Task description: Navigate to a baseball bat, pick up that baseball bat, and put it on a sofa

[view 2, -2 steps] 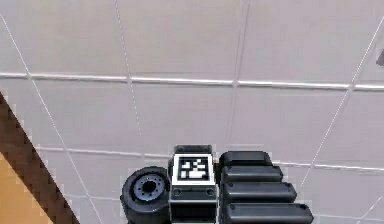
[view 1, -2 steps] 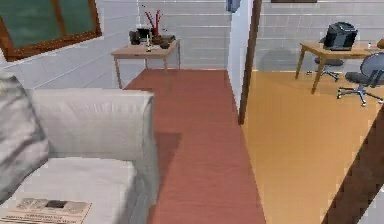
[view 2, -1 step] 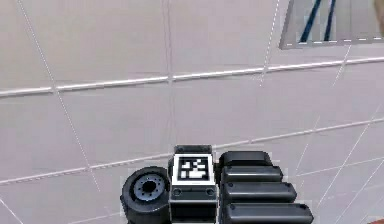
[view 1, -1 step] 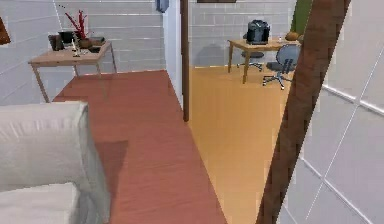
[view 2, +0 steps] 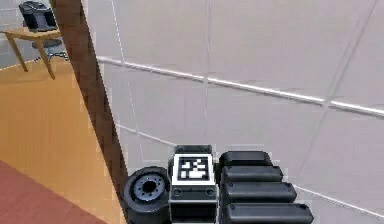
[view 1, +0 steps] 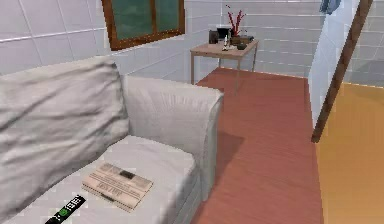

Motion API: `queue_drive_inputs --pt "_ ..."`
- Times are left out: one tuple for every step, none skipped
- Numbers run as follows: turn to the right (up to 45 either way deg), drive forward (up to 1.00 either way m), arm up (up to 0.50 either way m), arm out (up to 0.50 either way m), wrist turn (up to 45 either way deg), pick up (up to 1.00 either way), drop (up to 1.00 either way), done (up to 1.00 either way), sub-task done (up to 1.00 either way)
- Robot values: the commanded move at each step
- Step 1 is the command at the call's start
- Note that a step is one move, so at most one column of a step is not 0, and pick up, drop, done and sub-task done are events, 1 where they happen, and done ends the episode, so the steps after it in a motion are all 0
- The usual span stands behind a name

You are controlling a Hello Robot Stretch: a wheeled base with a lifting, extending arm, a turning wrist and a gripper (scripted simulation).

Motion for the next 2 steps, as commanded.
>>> queue_drive_inputs --pt "0.0 0.20 0.00 0.00 0.0 0.00 0.00 0.00 0.00" --pt "45.0 0.00 0.00 0.00 0.0 0.00 0.00 0.00 0.00"
